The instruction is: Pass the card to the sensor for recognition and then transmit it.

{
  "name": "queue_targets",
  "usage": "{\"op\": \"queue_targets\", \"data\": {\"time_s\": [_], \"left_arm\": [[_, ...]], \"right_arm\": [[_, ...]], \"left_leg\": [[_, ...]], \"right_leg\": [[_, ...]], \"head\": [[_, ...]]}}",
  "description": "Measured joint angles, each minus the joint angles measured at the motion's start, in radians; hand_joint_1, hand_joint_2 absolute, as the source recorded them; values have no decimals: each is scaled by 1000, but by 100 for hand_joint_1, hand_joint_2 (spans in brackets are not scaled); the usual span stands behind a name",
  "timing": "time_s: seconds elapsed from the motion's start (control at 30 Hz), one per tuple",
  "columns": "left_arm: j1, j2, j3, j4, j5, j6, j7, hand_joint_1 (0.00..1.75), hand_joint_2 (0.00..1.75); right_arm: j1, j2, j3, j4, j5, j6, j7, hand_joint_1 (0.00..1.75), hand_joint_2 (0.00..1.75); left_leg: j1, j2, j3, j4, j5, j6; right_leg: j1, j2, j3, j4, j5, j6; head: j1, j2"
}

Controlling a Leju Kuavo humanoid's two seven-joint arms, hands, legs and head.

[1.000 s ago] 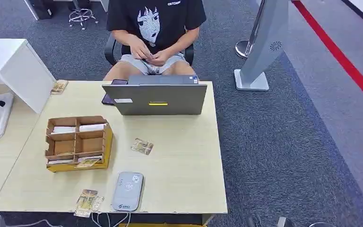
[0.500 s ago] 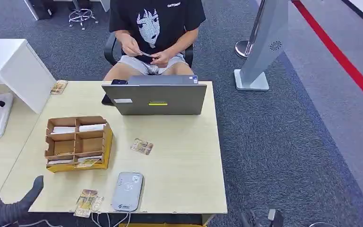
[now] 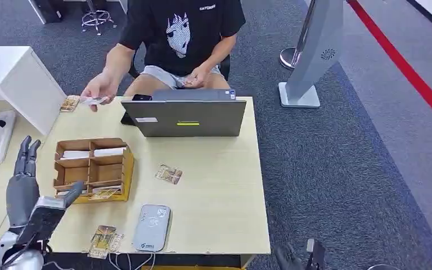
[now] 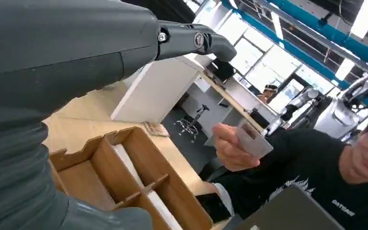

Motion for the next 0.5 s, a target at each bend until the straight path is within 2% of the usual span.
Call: {"op": "queue_targets", "data": {"time_s": [0.47, 0.5], "left_arm": [[-157, 95, -204, 155, -374, 169, 138, 0, 175], [-167, 101, -220, 166, -401, 182, 148, 166, 175]], "right_arm": [[-27, 14, 55, 3, 52, -32, 18, 0, 175], [-29, 16, 58, 3, 53, -34, 19, 0, 175]], "left_leg": [[0, 0, 0, 0, 0, 0], [0, 0, 0, 0, 0, 0]], "right_leg": [[0, 0, 0, 0, 1, 0], [0, 0, 0, 0, 1, -1]], "head": [[0, 0], [0, 0]]}}
